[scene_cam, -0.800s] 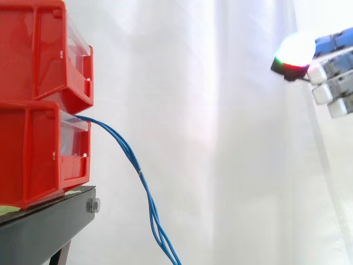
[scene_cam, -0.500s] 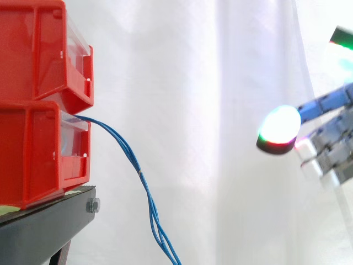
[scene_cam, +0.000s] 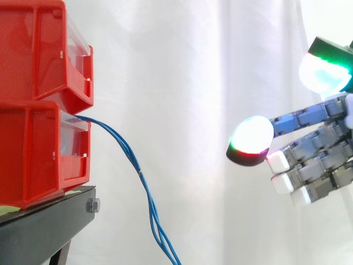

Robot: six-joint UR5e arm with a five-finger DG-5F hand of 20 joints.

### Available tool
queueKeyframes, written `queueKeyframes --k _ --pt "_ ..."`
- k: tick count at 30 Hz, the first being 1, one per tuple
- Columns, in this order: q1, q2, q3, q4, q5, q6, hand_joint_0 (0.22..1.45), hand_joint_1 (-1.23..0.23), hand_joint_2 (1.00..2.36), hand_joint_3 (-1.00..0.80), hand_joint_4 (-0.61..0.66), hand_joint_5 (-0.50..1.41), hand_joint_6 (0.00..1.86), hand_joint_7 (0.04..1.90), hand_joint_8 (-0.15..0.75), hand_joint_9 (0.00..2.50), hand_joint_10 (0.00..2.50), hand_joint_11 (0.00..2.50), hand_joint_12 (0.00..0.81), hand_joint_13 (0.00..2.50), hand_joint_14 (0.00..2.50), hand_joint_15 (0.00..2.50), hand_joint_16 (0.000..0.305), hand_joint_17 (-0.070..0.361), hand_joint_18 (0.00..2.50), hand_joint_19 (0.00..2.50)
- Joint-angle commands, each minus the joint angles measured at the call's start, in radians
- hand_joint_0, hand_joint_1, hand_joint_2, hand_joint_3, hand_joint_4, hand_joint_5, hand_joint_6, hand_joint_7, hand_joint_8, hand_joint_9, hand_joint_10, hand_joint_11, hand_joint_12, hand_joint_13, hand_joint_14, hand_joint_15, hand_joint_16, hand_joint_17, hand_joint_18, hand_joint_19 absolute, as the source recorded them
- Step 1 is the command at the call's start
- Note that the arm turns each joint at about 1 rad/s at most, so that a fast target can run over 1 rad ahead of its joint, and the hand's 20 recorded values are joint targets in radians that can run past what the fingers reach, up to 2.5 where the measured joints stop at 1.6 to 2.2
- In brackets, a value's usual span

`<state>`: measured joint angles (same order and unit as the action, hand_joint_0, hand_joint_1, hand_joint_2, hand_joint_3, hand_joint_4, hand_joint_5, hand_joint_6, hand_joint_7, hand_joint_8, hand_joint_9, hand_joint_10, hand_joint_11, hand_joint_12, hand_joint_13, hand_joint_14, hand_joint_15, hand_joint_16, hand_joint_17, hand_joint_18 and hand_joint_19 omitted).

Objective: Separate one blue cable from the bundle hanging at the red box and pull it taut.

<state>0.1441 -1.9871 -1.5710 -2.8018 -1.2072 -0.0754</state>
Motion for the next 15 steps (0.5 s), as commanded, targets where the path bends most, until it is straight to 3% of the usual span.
queueKeyframes --k 1,4,8,15 --pt "0.005 -0.035 0.011 0.024 0.003 -0.003 0.55 -0.69 1.00 -0.50 0.18 -0.19 0.50 0.70 0.275 0.77 0.01 0.27 0.300 0.75 0.01 0.14 0.028 0.063 0.57 0.19" --pt "0.011 -0.058 0.017 0.034 0.003 -0.001 0.55 -0.69 1.00 -0.50 0.18 -0.19 0.50 0.70 0.275 0.77 0.01 0.27 0.301 0.76 0.01 0.14 0.028 0.063 0.57 0.19" --pt "0.014 -0.118 0.046 0.050 0.005 0.008 0.55 -0.68 1.00 -0.50 0.18 -0.19 0.50 0.70 0.277 0.79 0.01 0.28 0.299 0.76 0.01 0.15 0.028 0.063 0.58 0.19" --pt "0.014 -0.236 0.154 0.051 0.006 0.048 0.55 -0.68 1.00 -0.50 0.19 -0.18 0.50 0.70 0.276 0.80 0.01 0.28 0.298 0.77 0.01 0.16 0.028 0.063 0.58 0.19"
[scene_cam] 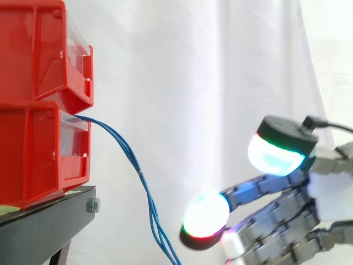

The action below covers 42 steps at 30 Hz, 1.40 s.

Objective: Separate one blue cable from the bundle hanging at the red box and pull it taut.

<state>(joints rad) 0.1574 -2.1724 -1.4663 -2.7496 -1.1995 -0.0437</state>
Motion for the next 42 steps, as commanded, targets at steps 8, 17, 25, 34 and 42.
queueKeyframes --k 8,17,25,34,42 --pt "-0.004 -0.167 0.178 0.005 -0.008 0.074 0.55 -0.68 1.00 -0.50 0.19 -0.18 0.50 0.71 0.277 0.80 0.01 0.28 0.301 0.77 0.01 0.16 0.028 0.063 0.58 0.19" --pt "-0.010 -0.225 0.241 0.041 -0.060 0.093 0.55 -0.68 1.00 -0.50 0.20 -0.17 0.50 0.74 0.277 0.81 0.01 0.29 0.300 0.78 0.01 0.15 0.028 0.063 0.59 0.20" --pt "-0.015 -0.225 0.241 0.090 -0.127 0.096 0.57 -0.69 1.00 -0.50 0.21 -0.16 0.50 0.79 0.274 0.83 0.01 0.30 0.300 0.79 0.01 0.17 0.028 0.062 0.59 0.21" --pt "-0.019 -0.225 0.241 0.165 -0.193 0.150 0.58 -0.69 1.00 -0.49 0.22 -0.15 0.50 0.86 0.275 0.84 0.01 0.33 0.300 0.81 0.01 0.17 0.027 0.061 0.60 0.22" --pt "-0.027 -0.225 0.241 0.182 -0.198 0.157 0.60 -0.69 1.00 -0.45 0.22 -0.14 0.50 0.95 0.275 0.85 0.01 0.35 0.299 0.81 0.01 0.18 0.027 0.060 0.60 0.23"
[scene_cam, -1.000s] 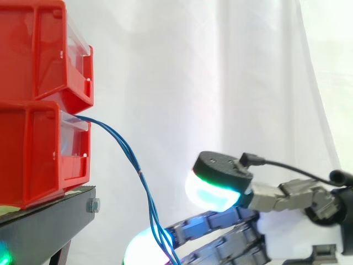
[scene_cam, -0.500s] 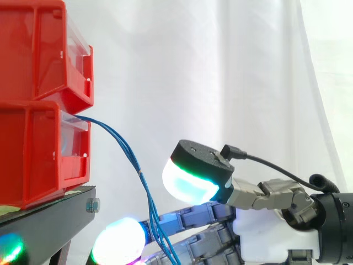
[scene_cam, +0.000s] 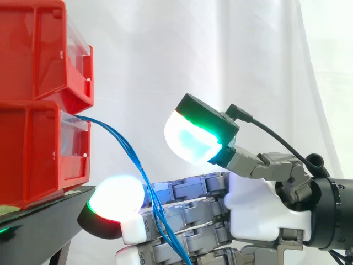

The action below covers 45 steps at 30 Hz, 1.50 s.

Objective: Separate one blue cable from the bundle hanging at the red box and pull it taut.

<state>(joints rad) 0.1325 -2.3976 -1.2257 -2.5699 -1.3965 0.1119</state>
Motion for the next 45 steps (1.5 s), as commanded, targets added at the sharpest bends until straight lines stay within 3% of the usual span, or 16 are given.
queueKeyframes --k 1,11,19,28,41,45 --pt "-0.004 0.000 0.000 -0.001 -0.001 0.002 0.60 -0.69 1.00 -0.45 0.23 -0.14 0.50 0.96 0.278 0.85 0.01 0.34 0.299 0.82 0.01 0.18 0.027 0.061 0.60 0.23" --pt "-0.017 0.000 0.000 -0.004 -0.001 0.023 0.62 -0.68 1.01 -0.41 0.22 -0.12 0.50 1.09 0.282 0.88 0.01 0.37 0.298 0.83 0.01 0.19 0.027 0.060 0.60 0.24" --pt "-0.042 0.000 0.000 -0.012 -0.001 0.020 0.62 -0.68 1.01 -0.40 0.19 -0.12 0.50 1.18 0.281 0.88 0.01 0.38 0.298 0.84 0.01 0.20 0.027 0.060 0.61 0.23" --pt "-0.051 0.000 0.000 -0.016 -0.001 0.020 0.63 -0.69 1.01 -0.38 0.18 -0.11 0.50 1.37 0.284 0.89 0.01 0.40 0.299 0.85 0.01 0.20 0.027 0.060 0.61 0.23" --pt "-0.051 0.002 0.000 -0.012 -0.001 0.005 0.62 -0.67 1.02 -0.25 0.18 -0.15 0.68 1.21 0.290 0.89 0.01 0.46 0.304 0.85 0.01 0.21 0.027 0.061 0.61 0.24" --pt "-0.045 0.002 0.000 -0.016 -0.001 -0.035 0.61 -0.67 1.02 -0.21 0.18 -0.16 0.73 1.17 0.296 0.88 0.01 0.47 0.306 0.85 0.01 0.21 0.027 0.061 0.61 0.25"
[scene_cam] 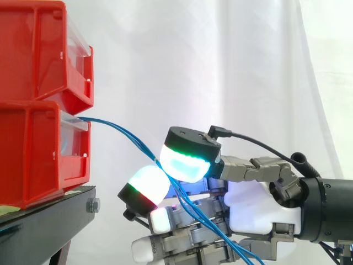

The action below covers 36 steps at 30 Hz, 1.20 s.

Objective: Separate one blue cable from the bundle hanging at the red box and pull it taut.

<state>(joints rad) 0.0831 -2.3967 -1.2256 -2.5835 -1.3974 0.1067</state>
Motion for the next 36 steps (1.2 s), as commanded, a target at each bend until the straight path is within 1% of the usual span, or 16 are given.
queueKeyframes --k 1,5,6,7,8,9,10,12,13,18,21,26,27,30,35,36 --pt "0.004 -0.001 0.000 -0.003 0.000 -0.036 0.61 -0.67 1.02 -0.21 0.18 -0.16 0.73 1.16 0.296 0.88 0.01 0.47 0.306 0.85 0.01 0.21 0.027 0.061 0.61 0.24" --pt "0.006 0.001 0.000 -0.003 0.001 -0.064 0.61 -0.70 1.02 -0.23 0.19 -0.17 0.76 1.14 0.297 0.88 0.01 0.49 0.309 0.85 0.01 0.22 0.028 0.062 0.61 0.24" --pt "0.006 0.001 0.000 -0.003 0.001 -0.068 0.58 -0.72 1.01 -0.35 0.19 -0.17 0.77 1.12 0.298 0.88 0.01 0.49 0.309 0.85 0.01 0.22 0.028 0.063 0.62 0.24" --pt "0.003 0.001 0.000 -0.003 0.001 -0.068 0.58 -0.71 1.01 -0.39 0.19 -0.17 0.77 1.11 0.298 0.88 0.01 0.49 0.310 0.85 0.01 0.22 0.028 0.064 0.62 0.25" --pt "0.003 0.001 0.000 -0.003 0.001 -0.068 0.57 -0.67 1.01 -0.43 0.19 -0.17 0.77 1.10 0.302 0.89 0.02 0.49 0.312 0.85 0.01 0.22 0.029 0.064 0.62 0.25" --pt "0.001 0.001 0.000 -0.003 0.001 -0.068 0.57 -0.60 1.00 -0.49 0.19 -0.17 0.76 1.12 0.301 0.90 0.01 0.49 0.310 0.86 0.01 0.22 0.029 0.064 0.62 0.25" --pt "0.003 0.001 0.000 -0.004 0.001 -0.068 0.57 -0.56 1.00 -0.50 0.19 -0.16 0.76 1.13 0.302 0.91 0.02 0.49 0.312 0.86 0.01 0.22 0.029 0.065 0.62 0.26" --pt "0.000 0.004 0.000 -0.006 0.001 -0.068 0.60 -0.46 1.00 -0.46 0.18 -0.16 0.75 1.15 0.303 0.94 0.01 0.49 0.309 0.87 0.01 0.22 0.028 0.064 0.62 0.27" --pt "0.000 0.004 0.000 -0.009 0.001 -0.068 0.62 -0.46 1.01 -0.43 0.18 -0.15 0.75 1.15 0.303 0.95 0.02 0.48 0.310 0.88 0.01 0.23 0.028 0.064 0.62 0.27" --pt "-0.002 0.010 0.000 -0.027 0.000 -0.068 0.60 -0.56 1.02 -0.19 0.17 -0.16 0.79 1.16 0.310 0.94 0.02 0.50 0.315 0.88 0.01 0.23 0.029 0.065 0.63 0.27" --pt "-0.003 0.022 0.000 -0.040 0.003 -0.071 0.60 -0.58 1.02 -0.15 0.18 -0.17 0.81 1.15 0.318 0.94 0.01 0.50 0.325 0.89 0.01 0.23 0.031 0.070 0.65 0.26" --pt "-0.008 0.034 0.000 -0.063 0.003 -0.081 0.60 -0.64 1.02 -0.12 0.20 -0.18 0.82 1.13 0.326 0.94 0.01 0.52 0.335 0.89 0.01 0.24 0.033 0.074 0.66 0.26" --pt "-0.008 0.036 0.000 -0.069 0.003 -0.085 0.60 -0.68 1.02 -0.12 0.20 -0.18 0.83 1.11 0.324 0.94 0.01 0.53 0.332 0.89 0.01 0.24 0.033 0.074 0.66 0.27" --pt "-0.012 0.048 0.000 -0.083 0.005 -0.102 0.60 -0.70 1.02 -0.13 0.20 -0.19 0.83 1.10 0.320 0.92 0.02 0.55 0.332 0.88 0.01 0.25 0.032 0.072 0.65 0.28" --pt "-0.014 0.065 0.000 -0.102 0.005 -0.122 0.62 -0.74 1.02 -0.23 0.19 -0.20 0.84 1.08 0.303 0.89 0.02 0.56 0.327 0.88 0.01 0.26 0.031 0.069 0.64 0.30" --pt "-0.014 0.065 0.000 -0.116 0.001 -0.127 0.62 -0.74 1.02 -0.23 0.19 -0.20 0.84 1.08 0.304 0.89 0.02 0.56 0.327 0.88 0.01 0.26 0.031 0.069 0.64 0.30"
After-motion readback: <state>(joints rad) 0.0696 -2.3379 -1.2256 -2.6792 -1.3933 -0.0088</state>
